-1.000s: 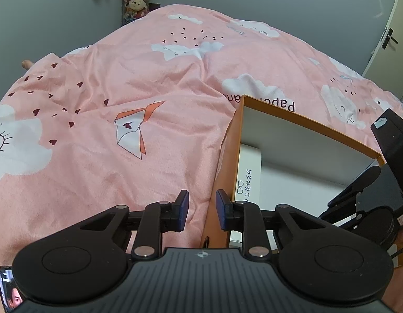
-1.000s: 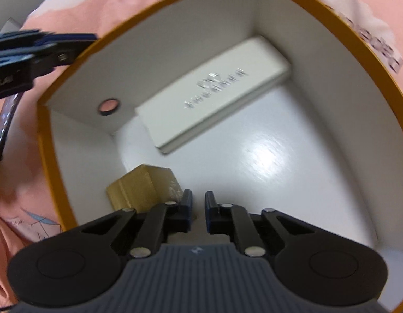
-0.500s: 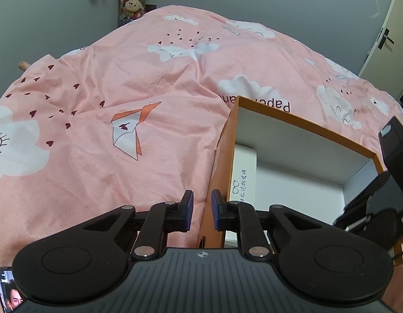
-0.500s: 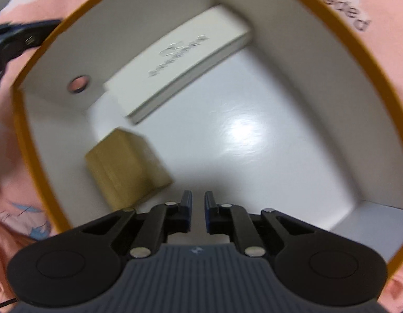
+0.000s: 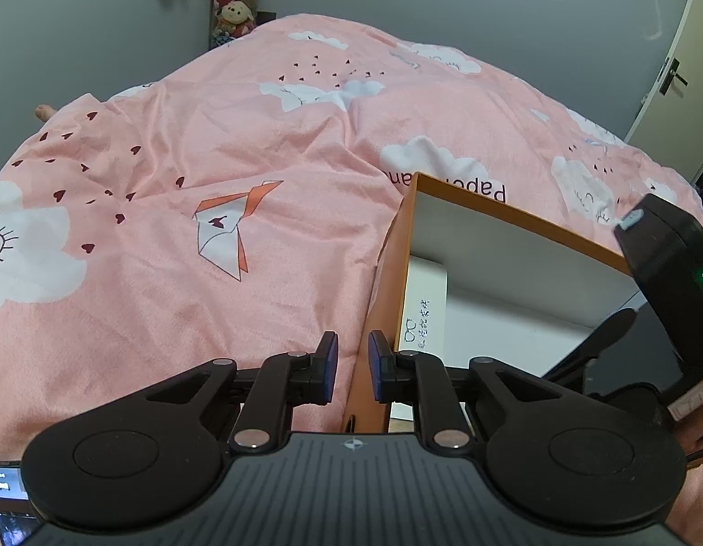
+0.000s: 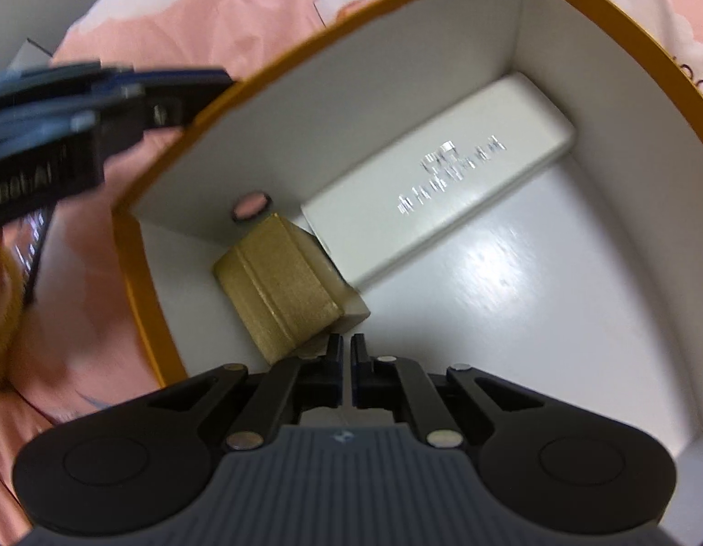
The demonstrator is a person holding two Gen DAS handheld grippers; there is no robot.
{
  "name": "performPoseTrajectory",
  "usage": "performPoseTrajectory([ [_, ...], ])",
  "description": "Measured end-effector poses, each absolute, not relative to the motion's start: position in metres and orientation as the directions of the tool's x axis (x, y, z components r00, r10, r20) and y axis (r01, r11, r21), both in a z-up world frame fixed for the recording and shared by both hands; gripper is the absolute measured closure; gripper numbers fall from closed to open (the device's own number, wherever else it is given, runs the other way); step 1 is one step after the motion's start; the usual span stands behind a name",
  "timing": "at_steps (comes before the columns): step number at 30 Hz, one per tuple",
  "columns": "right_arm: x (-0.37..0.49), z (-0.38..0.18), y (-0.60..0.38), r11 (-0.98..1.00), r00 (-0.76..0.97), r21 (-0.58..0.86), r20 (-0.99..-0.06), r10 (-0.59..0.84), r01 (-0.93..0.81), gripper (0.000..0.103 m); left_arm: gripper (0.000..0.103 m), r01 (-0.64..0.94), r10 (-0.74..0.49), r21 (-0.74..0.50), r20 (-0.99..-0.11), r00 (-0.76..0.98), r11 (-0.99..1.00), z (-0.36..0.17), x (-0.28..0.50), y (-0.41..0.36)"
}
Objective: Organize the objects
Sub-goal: 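Open the right gripper to release the gold cube and withdraw, then grasp the dark grey box with the left gripper while the right gripper grasps the red-brown box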
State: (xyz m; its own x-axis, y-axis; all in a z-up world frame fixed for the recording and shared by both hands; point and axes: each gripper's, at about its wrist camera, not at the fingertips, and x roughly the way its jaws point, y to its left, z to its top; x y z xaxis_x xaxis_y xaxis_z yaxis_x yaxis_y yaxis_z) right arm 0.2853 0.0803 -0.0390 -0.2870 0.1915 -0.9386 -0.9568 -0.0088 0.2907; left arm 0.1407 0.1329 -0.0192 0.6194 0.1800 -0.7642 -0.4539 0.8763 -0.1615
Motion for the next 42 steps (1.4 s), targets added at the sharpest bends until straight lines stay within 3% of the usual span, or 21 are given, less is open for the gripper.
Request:
performPoseTrajectory([
  [6, 0.288, -0.044, 0.087, 0.024, -0.268, 0.279, -0.940, 0.211, -0.960, 0.101, 0.083, -0.464, 0.207, -0.154, -0.742, 0.637, 0.873, -0.018, 0.136, 0.132],
  [11, 0.303, -0.027, 0.074, 0.089, -0.242, 0.271, -0.938, 0.249, -0.958, 0.097, 0.083, -0.473, 0.275, -0.133, -0.666, 0.694, 0.871, -0.003, 0.123, 0.123],
  [19, 0.280, 0.026, 0.009, 0.199, -0.063, 0.181, -0.870, 0.488, -0.963, 0.093, 0.083, -0.450, 0.337, -0.085, -0.545, 0.768, 0.889, 0.028, 0.101, 0.101],
  [20, 0.234, 0.010, 0.008, 0.215, -0.045, 0.179, -0.858, 0.512, -0.960, 0.090, 0.083, -0.437, 0.329, -0.082, -0.539, 0.775, 0.896, 0.031, 0.098, 0.097],
  [22, 0.229, 0.027, -0.019, 0.262, -0.007, 0.185, -0.828, 0.561, -0.947, 0.075, 0.083, -0.414, 0.312, -0.081, -0.532, 0.787, 0.907, 0.036, 0.093, 0.089],
  [24, 0.218, 0.030, -0.029, 0.294, 0.029, 0.181, -0.806, 0.591, -0.939, 0.073, 0.083, -0.387, 0.295, -0.072, -0.524, 0.799, 0.919, 0.039, 0.086, 0.080],
  [31, 0.180, 0.027, -0.080, 0.445, 0.128, 0.241, -0.746, 0.653, -0.862, 0.072, 0.083, -0.254, 0.147, -0.098, -0.599, 0.787, 0.962, 0.032, 0.076, 0.057],
  [37, 0.158, 0.010, -0.131, 0.586, 0.241, 0.237, -0.746, 0.621, -0.775, 0.072, 0.083, -0.170, -0.065, -0.258, -0.706, 0.705, 0.951, 0.011, 0.071, 0.062],
  [42, 0.146, 0.001, -0.165, 0.654, 0.278, 0.244, -0.760, 0.588, -0.716, 0.072, 0.083, -0.126, -0.137, -0.279, -0.757, 0.639, 0.952, -0.011, 0.064, 0.054],
])
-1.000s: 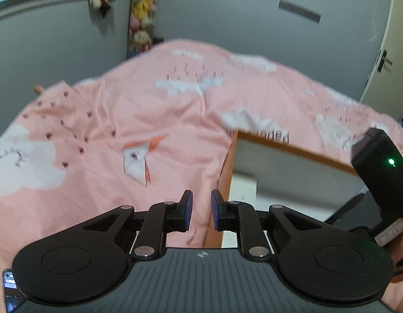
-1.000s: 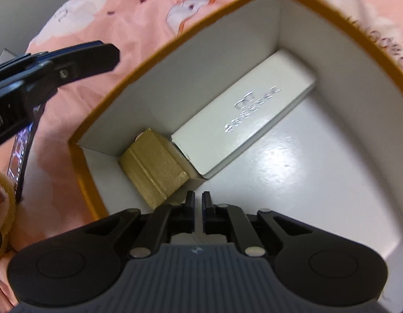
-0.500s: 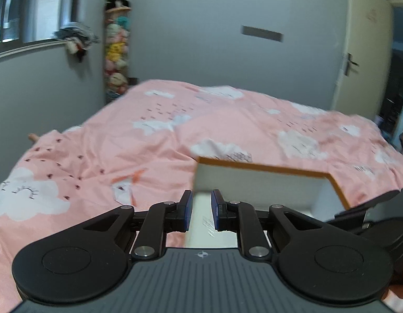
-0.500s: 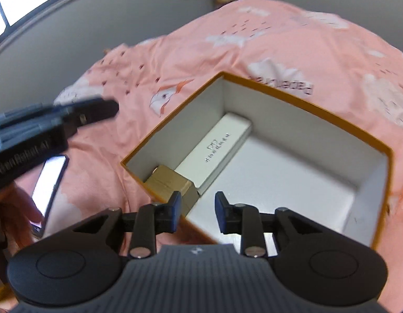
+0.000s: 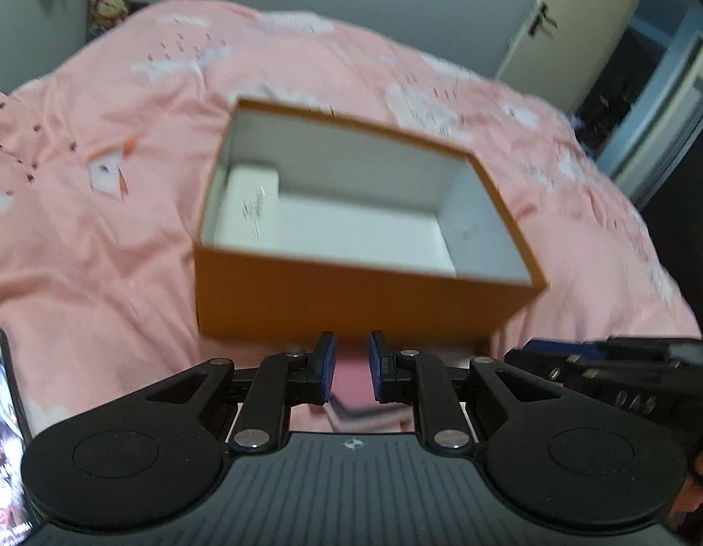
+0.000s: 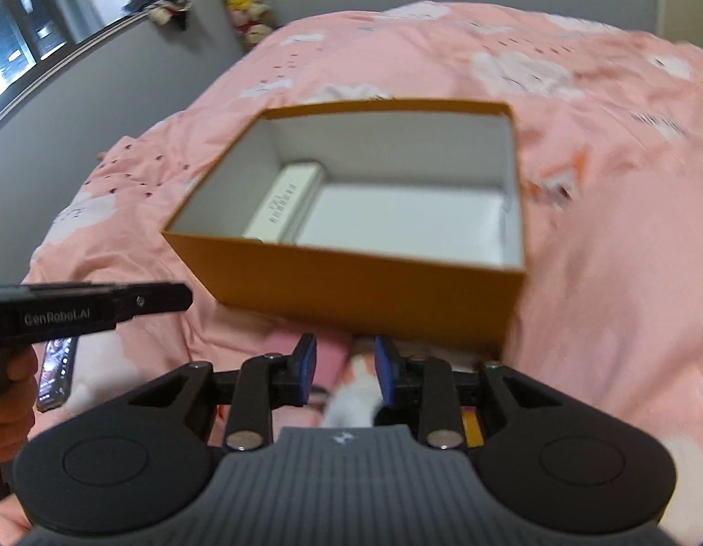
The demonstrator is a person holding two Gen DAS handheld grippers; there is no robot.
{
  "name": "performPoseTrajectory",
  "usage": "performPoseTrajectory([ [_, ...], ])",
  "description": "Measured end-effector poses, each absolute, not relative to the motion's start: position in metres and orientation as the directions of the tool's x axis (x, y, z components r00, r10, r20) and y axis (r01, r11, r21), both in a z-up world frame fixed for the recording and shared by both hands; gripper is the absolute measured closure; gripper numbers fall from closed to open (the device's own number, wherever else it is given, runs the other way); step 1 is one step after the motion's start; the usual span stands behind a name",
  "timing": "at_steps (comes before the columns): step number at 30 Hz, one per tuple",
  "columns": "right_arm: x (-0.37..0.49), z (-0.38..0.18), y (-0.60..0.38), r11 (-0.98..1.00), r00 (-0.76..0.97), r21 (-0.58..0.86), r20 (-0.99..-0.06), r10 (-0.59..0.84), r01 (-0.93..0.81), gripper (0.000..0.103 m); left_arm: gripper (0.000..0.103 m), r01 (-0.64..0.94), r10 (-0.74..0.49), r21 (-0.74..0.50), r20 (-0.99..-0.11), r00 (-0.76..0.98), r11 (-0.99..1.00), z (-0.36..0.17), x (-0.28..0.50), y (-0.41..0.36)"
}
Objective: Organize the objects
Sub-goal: 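Grasp the dark grey box with the left gripper while the right gripper grasps the red-brown box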
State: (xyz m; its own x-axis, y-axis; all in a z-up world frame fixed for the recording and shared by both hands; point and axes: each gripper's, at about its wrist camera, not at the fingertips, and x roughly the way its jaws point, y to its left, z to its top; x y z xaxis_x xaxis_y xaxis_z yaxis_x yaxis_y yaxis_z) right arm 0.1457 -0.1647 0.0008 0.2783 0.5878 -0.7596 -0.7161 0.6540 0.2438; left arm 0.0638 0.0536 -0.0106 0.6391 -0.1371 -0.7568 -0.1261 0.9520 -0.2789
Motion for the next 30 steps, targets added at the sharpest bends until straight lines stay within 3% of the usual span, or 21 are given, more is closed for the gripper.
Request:
performPoseTrajectory([
  [8, 0.138, -0.020, -0.200, 0.714, 0.232, 0.314, -0.799, 0.554, -0.625, 0.072, 0.083, -0.017, -0.193, -0.245, -0.802, 0.566, 0.969, -0.021, 0.053, 0.026],
  [15, 0.129, -0.030, -0.221, 0.726, 0.162, 0.369, -0.821, 0.547, -0.581, 0.072, 0.076, 0.019, -0.240, -0.269, -0.823, 0.514, 0.963, -0.024, 0.045, 0.022],
  [20, 0.122, -0.038, -0.220, 0.704, 0.080, 0.410, -0.831, 0.551, -0.580, 0.071, 0.059, 0.103, -0.283, -0.267, -0.827, 0.486, 0.958, -0.021, 0.037, 0.012],
  [23, 0.120, -0.040, -0.215, 0.694, 0.063, 0.398, -0.841, 0.537, -0.601, 0.059, 0.051, 0.201, -0.297, -0.228, -0.840, 0.455, 0.953, -0.022, 0.030, -0.001],
  [30, 0.106, -0.044, -0.197, 0.625, 0.029, 0.322, -0.875, 0.484, -0.711, 0.040, 0.049, 0.344, -0.253, -0.102, -0.867, 0.430, 0.934, -0.022, 0.020, -0.024],
])
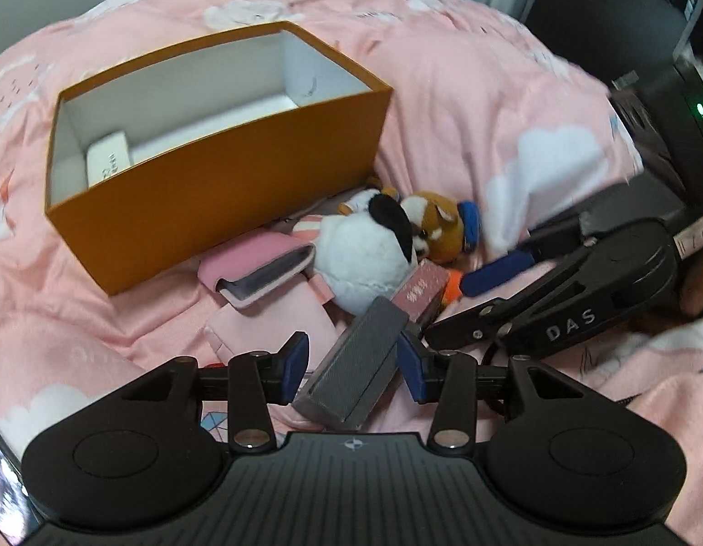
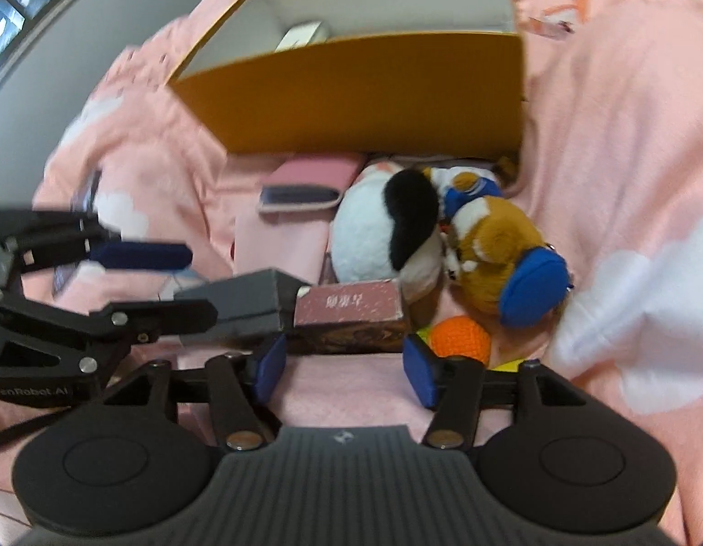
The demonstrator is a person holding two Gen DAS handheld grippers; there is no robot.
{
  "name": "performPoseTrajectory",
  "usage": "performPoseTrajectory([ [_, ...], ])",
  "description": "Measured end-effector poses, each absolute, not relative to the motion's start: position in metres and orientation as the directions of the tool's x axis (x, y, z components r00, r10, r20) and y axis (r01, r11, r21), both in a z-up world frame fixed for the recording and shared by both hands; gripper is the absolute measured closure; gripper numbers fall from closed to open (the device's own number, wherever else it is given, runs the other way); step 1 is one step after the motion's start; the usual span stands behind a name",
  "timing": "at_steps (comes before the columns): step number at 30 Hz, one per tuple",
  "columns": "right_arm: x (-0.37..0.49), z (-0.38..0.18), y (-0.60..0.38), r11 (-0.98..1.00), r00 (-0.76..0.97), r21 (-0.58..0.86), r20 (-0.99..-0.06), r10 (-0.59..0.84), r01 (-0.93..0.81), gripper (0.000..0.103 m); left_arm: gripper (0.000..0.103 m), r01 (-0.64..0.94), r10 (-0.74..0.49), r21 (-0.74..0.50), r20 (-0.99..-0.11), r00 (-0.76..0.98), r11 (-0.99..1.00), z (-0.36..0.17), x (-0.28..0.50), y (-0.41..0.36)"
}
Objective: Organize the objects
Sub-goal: 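Grasp the dark grey box with the left gripper while the right gripper grasps the red-brown box, then carry both held boxes over the orange box with both grippers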
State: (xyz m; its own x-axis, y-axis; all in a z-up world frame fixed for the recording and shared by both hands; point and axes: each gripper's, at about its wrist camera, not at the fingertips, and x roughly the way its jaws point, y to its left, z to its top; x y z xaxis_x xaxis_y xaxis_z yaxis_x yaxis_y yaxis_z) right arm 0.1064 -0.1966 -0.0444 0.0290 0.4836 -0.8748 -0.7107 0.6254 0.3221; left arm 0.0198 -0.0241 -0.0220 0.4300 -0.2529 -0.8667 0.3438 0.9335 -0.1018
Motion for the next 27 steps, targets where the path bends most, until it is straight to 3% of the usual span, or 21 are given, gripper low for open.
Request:
performPoseTrajectory([
  [6, 0.094, -0.054, -0.176, 0.557, 0.053, 0.207, -0.909, 0.414, -0.804, 0.030, 0.047, 0.412, -0.233, -0.067, -0.900, 0.368, 0.909, -0.037, 0.021, -0.035],
  [13, 0.098, -0.069, -0.165, 0.535, 0.079, 0.153, -0.919, 0.385, -0.831, 0.030, 0.044, 0.410, -0.166, -0.005, -0.919, 0.357, 0.912, -0.051, 0.028, -0.040],
  [16, 0.101, -0.073, -0.164, 0.532, 0.076, 0.166, -0.912, 0.402, -0.831, 0.037, 0.045, 0.382, -0.149, 0.006, -0.916, 0.373, 0.924, -0.055, 0.028, -0.038],
  [17, 0.101, -0.072, -0.165, 0.534, 0.078, 0.167, -0.911, 0.405, -0.829, 0.041, 0.047, 0.371, -0.152, 0.000, -0.912, 0.380, 0.928, -0.054, 0.027, -0.036],
  [27, 0.099, -0.054, -0.171, 0.540, 0.118, 0.175, -0.878, 0.464, -0.823, 0.042, 0.065, 0.249, -0.203, -0.094, -0.864, 0.461, 0.964, -0.036, 0.019, -0.014],
])
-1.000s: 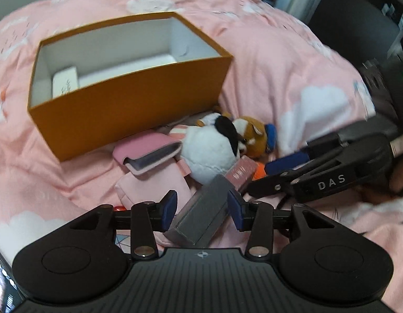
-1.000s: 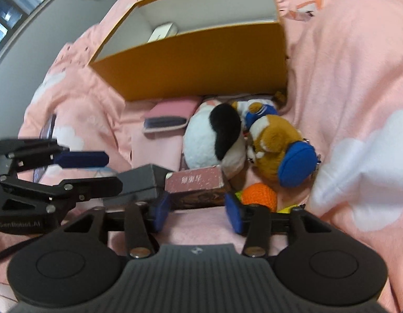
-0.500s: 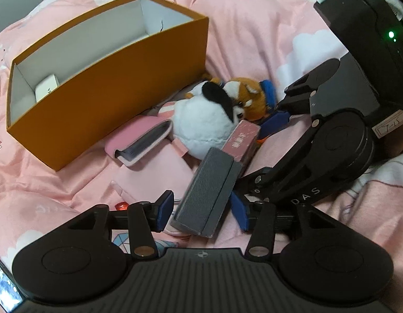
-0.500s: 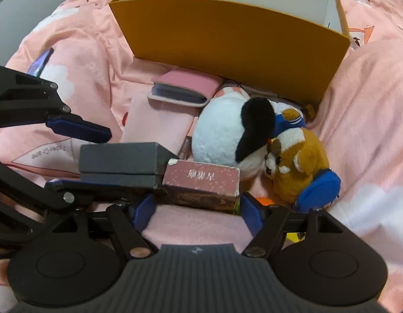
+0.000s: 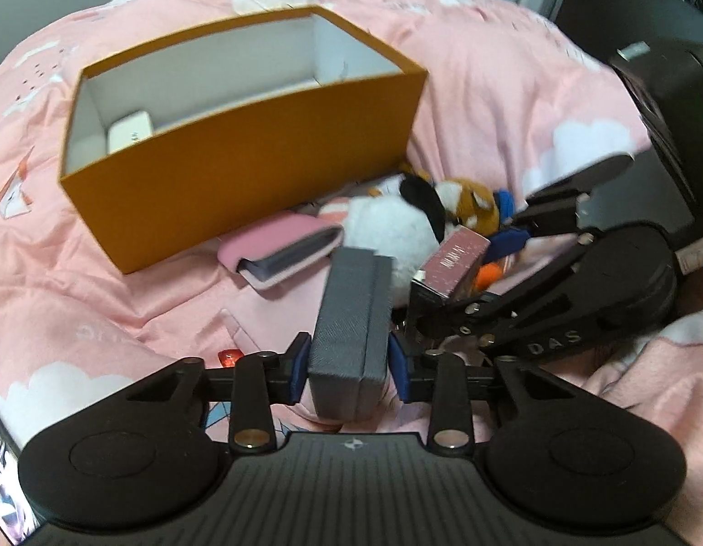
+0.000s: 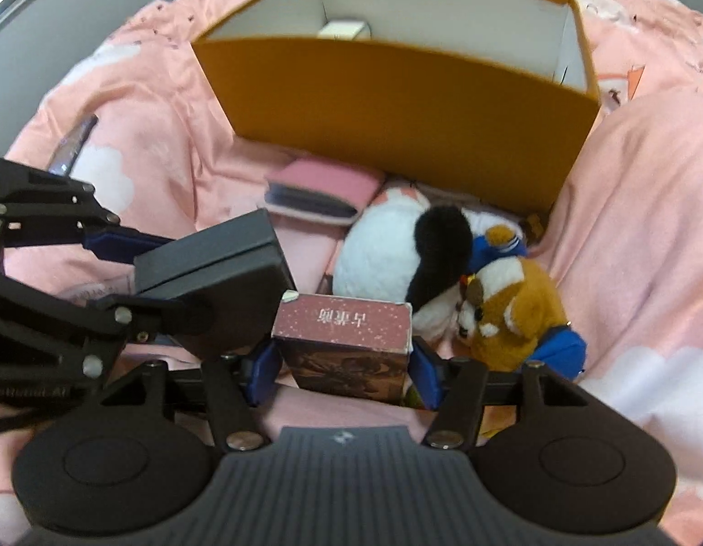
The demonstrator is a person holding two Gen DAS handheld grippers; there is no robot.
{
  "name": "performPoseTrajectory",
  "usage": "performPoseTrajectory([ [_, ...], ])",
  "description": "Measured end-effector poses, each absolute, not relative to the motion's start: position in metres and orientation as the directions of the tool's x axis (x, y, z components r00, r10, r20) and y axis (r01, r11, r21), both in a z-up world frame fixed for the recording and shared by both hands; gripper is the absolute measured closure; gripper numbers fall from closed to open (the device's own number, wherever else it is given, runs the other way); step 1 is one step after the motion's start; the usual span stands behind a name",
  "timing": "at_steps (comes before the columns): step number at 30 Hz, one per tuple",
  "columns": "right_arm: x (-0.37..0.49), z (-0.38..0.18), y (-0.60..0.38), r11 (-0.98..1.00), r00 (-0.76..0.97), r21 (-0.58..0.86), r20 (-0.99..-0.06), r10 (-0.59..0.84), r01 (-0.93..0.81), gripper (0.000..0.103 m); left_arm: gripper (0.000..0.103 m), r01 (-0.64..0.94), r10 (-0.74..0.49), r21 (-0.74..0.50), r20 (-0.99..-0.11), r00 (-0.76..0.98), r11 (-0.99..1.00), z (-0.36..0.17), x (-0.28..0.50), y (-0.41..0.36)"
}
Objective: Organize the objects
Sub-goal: 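Carry both held boxes over the orange box with both grippers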
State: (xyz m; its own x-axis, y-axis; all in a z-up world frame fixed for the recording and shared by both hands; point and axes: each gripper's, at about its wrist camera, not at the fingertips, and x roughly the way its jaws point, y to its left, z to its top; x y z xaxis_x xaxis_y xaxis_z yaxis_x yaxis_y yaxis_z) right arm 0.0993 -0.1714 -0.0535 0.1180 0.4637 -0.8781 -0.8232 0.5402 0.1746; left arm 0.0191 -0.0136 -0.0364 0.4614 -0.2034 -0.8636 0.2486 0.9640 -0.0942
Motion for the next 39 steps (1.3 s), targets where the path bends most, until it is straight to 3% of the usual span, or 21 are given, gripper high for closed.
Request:
performPoseTrajectory([
  [8, 0.104, -0.011, -0.176, 0.539, 0.192, 0.170, -0.813, 0.550, -0.825, 0.042, 0.066, 0.126, -0.279, -0.253, -0.779, 0.561, 0.959, -0.012, 0.022, 0.015],
  [25, 0.165, 0.085, -0.137, 0.524, 0.353, 0.087, -0.645, 0.678, -0.847, 0.042, 0.066, -0.035, -0.170, -0.328, -0.576, 0.799, 0.944, 0.058, 0.089, 0.054],
  [30, 0.201, 0.074, -0.109, 0.561, 0.359, 0.087, -0.686, 0.633, -0.823, 0.042, 0.066, 0.024, -0.237, -0.335, -0.612, 0.755, 0.942, 0.054, 0.130, 0.077],
  [39, 0.246, 0.021, -0.076, 0.576, 0.248, 0.140, -0.804, 0.541, -0.805, 0.042, 0.066, 0.167, -0.357, -0.316, -0.798, 0.486, 0.934, 0.008, 0.209, 0.089],
])
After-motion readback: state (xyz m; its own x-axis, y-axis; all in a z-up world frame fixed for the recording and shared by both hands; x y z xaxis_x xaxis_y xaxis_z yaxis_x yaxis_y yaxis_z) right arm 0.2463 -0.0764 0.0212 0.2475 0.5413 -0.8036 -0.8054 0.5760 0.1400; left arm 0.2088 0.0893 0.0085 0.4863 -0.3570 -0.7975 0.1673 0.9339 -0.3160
